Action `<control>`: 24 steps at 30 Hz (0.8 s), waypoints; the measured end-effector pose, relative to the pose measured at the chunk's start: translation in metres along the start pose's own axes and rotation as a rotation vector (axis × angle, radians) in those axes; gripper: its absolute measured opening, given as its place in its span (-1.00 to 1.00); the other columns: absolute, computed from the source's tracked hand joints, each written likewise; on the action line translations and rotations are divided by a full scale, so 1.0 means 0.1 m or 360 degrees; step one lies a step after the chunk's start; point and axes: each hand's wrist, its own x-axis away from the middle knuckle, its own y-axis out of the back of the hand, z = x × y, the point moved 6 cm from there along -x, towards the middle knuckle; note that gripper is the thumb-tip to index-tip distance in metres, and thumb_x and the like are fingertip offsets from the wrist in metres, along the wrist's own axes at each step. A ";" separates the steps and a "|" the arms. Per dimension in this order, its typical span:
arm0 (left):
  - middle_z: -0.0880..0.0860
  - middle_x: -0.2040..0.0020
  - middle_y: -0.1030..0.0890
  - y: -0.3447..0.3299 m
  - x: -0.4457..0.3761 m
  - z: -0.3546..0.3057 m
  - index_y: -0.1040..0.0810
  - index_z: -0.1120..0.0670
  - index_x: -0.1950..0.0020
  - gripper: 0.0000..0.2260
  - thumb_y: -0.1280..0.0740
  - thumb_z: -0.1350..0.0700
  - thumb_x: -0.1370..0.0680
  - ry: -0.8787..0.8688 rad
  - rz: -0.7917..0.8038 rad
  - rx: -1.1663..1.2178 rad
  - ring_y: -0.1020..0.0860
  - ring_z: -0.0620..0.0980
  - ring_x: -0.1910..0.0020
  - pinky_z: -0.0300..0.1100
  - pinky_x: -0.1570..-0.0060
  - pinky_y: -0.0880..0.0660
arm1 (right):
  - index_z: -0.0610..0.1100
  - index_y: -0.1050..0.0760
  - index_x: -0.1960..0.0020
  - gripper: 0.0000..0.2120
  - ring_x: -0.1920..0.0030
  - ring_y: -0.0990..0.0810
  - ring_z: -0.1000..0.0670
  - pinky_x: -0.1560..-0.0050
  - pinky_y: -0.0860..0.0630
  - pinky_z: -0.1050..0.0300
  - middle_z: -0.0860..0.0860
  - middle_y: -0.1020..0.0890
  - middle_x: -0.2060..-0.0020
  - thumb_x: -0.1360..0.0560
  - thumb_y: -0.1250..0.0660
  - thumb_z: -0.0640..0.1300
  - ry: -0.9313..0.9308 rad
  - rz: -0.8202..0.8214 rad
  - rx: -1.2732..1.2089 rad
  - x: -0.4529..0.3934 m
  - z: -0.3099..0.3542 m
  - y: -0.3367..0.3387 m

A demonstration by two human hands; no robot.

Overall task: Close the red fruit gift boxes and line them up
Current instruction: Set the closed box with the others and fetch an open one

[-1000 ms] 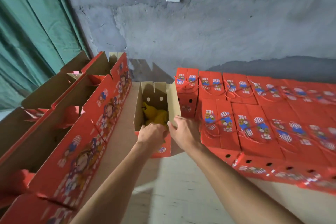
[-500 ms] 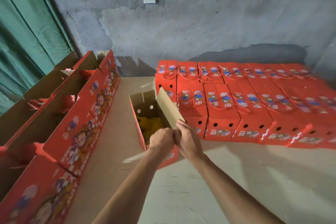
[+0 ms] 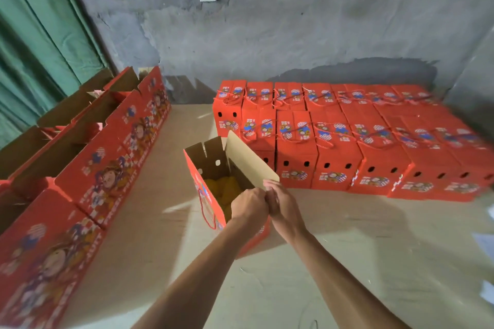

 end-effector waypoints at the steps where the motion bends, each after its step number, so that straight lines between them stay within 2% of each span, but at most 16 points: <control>1: 0.08 0.08 -0.69 -0.05 0.05 -0.12 -0.65 0.10 -0.05 -0.68 -0.14 0.01 -0.70 0.0012 0.0008 0.0029 -0.66 0.11 0.11 -0.06 0.15 -0.62 | -0.17 -0.47 -0.47 -0.55 -0.37 -0.53 0.05 -0.33 -0.39 0.41 -0.02 -0.57 -0.38 -0.73 -0.10 0.05 0.0009 -0.0006 -0.0026 0.07 -0.04 0.13; 4: 0.14 0.02 -0.69 -0.22 0.16 -0.50 -0.65 0.12 -0.08 -0.67 -0.14 -0.01 -0.68 0.0038 0.0069 0.0118 -0.66 0.18 0.03 -0.07 0.16 -0.55 | -0.17 -0.49 -0.45 -0.61 -0.33 -0.54 0.12 -0.24 -0.38 0.51 0.04 -0.59 -0.32 -0.74 -0.14 0.01 0.0002 -0.0045 -0.0155 0.23 -0.21 0.51; 6: 0.15 -0.01 -0.69 -0.34 0.23 -0.74 -0.65 0.14 -0.10 -0.65 -0.13 -0.02 -0.68 0.0050 0.0119 0.0169 -0.66 0.20 -0.01 -0.04 0.08 -0.61 | -0.10 -0.53 -0.40 -0.66 -0.27 -0.56 0.21 -0.14 -0.42 0.53 0.14 -0.63 -0.24 -0.73 -0.17 0.01 -0.0038 -0.0106 -0.0282 0.32 -0.34 0.73; 13: 0.21 -0.11 -0.66 -0.62 0.37 -1.46 -0.60 0.22 -0.19 -0.65 -0.15 0.01 -0.68 0.0063 0.0283 0.0285 -0.62 0.27 -0.13 0.02 -0.05 -0.59 | -0.03 -0.62 -0.23 -0.74 -0.10 -0.68 0.15 -0.04 -0.59 0.25 0.18 -0.73 -0.02 -0.74 -0.16 -0.14 -0.0275 -0.0524 -0.0675 0.59 -0.74 1.30; 17: 0.25 -0.17 -0.64 -0.77 0.38 -1.78 -0.56 0.29 -0.23 -0.64 -0.17 0.04 -0.67 0.0036 0.0398 0.0345 -0.61 0.28 -0.18 0.04 -0.16 -0.58 | 0.06 -0.60 -0.13 -0.76 0.05 -0.66 0.26 0.16 -0.52 0.44 0.31 -0.69 0.12 -0.73 -0.17 -0.14 -0.0405 -0.0653 -0.0673 0.67 -0.87 1.58; 19: 0.24 -0.18 -0.64 -0.83 0.37 -1.93 -0.56 0.28 -0.20 -0.68 -0.18 0.06 -0.67 0.0029 0.0437 0.0434 -0.60 0.25 -0.19 -0.01 -0.15 -0.55 | -0.04 -0.64 -0.15 -0.73 0.02 -0.68 0.20 0.14 -0.56 0.37 0.22 -0.72 0.09 -0.74 -0.15 -0.13 -0.0432 -0.0747 -0.0698 0.71 -0.96 1.71; 22: 0.23 -0.13 -0.67 -0.97 0.36 -2.04 -0.52 0.13 0.07 -0.81 -0.23 0.06 -0.65 0.0038 0.0497 0.0653 -0.63 0.23 -0.16 -0.05 -0.06 -0.53 | -0.16 -0.68 -0.12 -0.58 -0.05 -0.68 0.01 0.02 -0.59 0.14 -0.03 -0.73 -0.02 -0.64 -0.10 0.02 -0.0461 -0.0861 -0.0767 0.78 -1.04 1.83; 24: 0.26 -0.11 -0.67 -1.03 0.35 -2.02 -0.57 0.18 0.07 -0.74 -0.24 0.03 -0.66 0.0029 0.0535 0.0763 -0.64 0.25 -0.15 0.00 -0.08 -0.57 | -0.15 -0.68 -0.07 -0.54 -0.01 -0.68 0.03 0.07 -0.60 0.14 -0.03 -0.73 0.02 -0.59 -0.08 0.06 -0.0500 -0.0913 -0.0739 0.82 -1.04 1.84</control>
